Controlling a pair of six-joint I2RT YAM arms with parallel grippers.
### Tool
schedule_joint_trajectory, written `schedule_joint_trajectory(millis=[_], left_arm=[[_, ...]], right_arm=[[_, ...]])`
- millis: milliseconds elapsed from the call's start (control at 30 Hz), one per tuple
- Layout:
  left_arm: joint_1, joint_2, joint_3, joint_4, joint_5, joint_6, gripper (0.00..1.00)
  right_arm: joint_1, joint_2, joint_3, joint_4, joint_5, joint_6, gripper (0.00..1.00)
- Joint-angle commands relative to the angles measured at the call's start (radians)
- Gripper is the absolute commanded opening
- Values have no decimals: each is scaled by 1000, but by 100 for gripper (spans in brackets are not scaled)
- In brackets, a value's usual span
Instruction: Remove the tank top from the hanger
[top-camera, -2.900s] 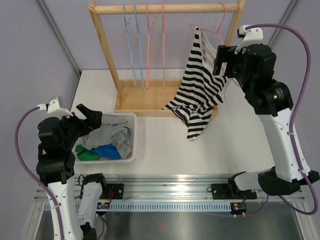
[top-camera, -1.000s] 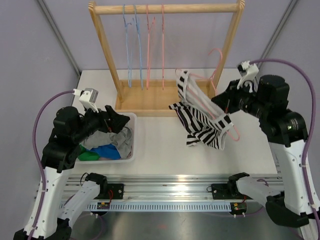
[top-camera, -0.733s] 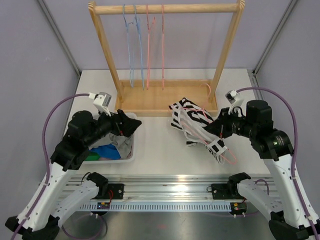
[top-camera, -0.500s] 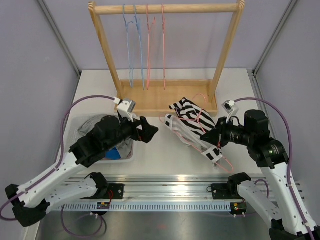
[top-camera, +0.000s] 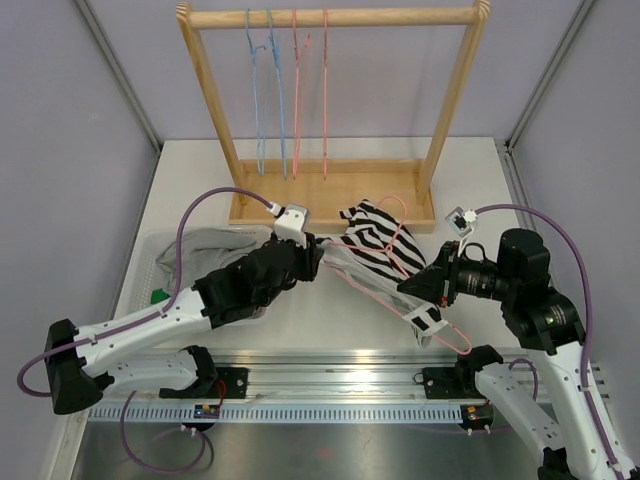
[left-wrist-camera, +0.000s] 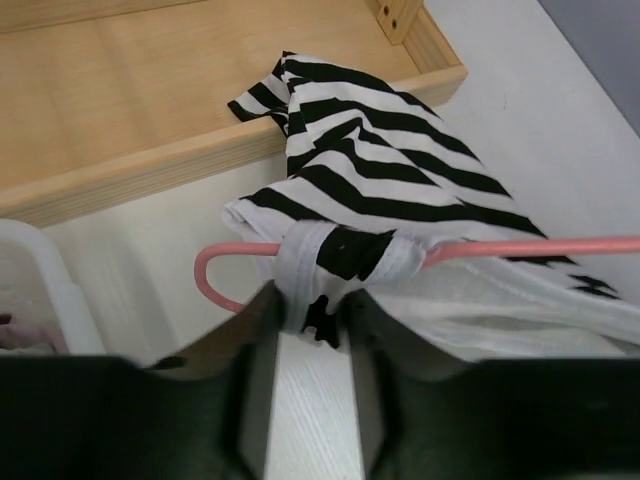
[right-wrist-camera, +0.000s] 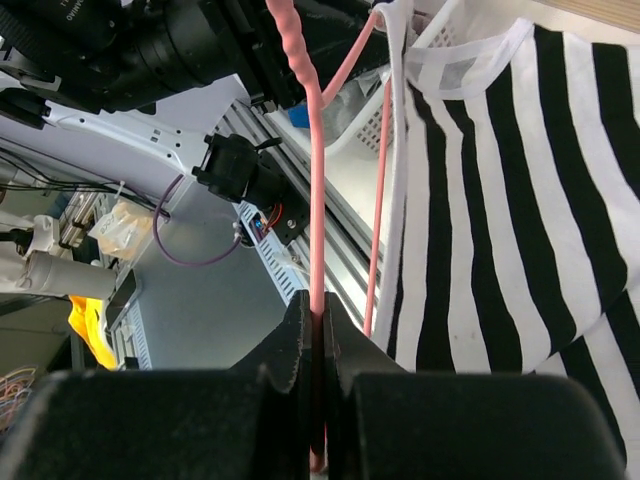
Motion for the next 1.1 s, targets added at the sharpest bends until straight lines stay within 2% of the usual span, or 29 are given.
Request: schedule_joint_trajectory(millis=[0, 33, 67, 200, 300, 333, 433, 500, 633, 700, 733, 800, 833, 867, 900, 967, 1000, 1033, 1067], left_arm=[[-4, 28, 33, 82, -87, 6, 25], [-4, 31, 37, 64, -109, -3, 17], [-4, 33, 44, 55, -117, -9, 1], [-4, -13, 48, -10, -207, -50, 0], [-2, -77, 60, -160, -403, -186, 0], [7, -93, 68, -277, -499, -281, 0], [72, -146, 88, -416, -542, -359, 0], [116, -171, 93, -445, -528, -366, 0], [174, -222, 90, -403, -402, -287, 0], [174, -248, 82, -361, -326, -247, 0], [173, -260, 71, -282, -211, -180, 0], [174, -317, 9, -190, -74, -132, 0], [173, -335, -27, -88, 68, -91, 0], [173, -360, -88, -38, 134, -74, 0], [173, -392, -122, 54, 262, -64, 0], [173, -412, -172, 134, 404, -38, 0], [171, -406, -215, 166, 475, -31, 0], [168, -397, -231, 221, 624, -23, 0], [163, -384, -246, 251, 685, -18, 0]], right_arm=[[4, -14, 41, -12, -34, -29, 0], [4, -18, 49, -21, -22, -37, 0], [6, -18, 52, -32, -17, -46, 0], [4, 1, 59, -105, 34, -112, 0], [4, 16, 75, -163, 28, -172, 0], [10, 13, 85, -167, 21, -176, 0], [74, 5, 124, -196, -22, -224, 0], [151, -4, 145, -228, -46, -280, 0], [190, -50, 188, -228, -161, -322, 0], [190, -86, 200, -179, -80, -315, 0], [190, -99, 196, -152, 52, -293, 0], [190, -129, 173, -42, 182, -226, 0], [188, -142, 124, 8, 295, -191, 0], [188, -154, 87, 69, 334, -155, 0], [188, -180, 46, 212, 363, -71, 0], [190, -208, -110, 408, 382, 32, 0], [190, -231, -173, 649, 383, 137, 0], [190, -238, -300, 794, 399, 194, 0], [188, -240, -363, 936, 412, 240, 0]])
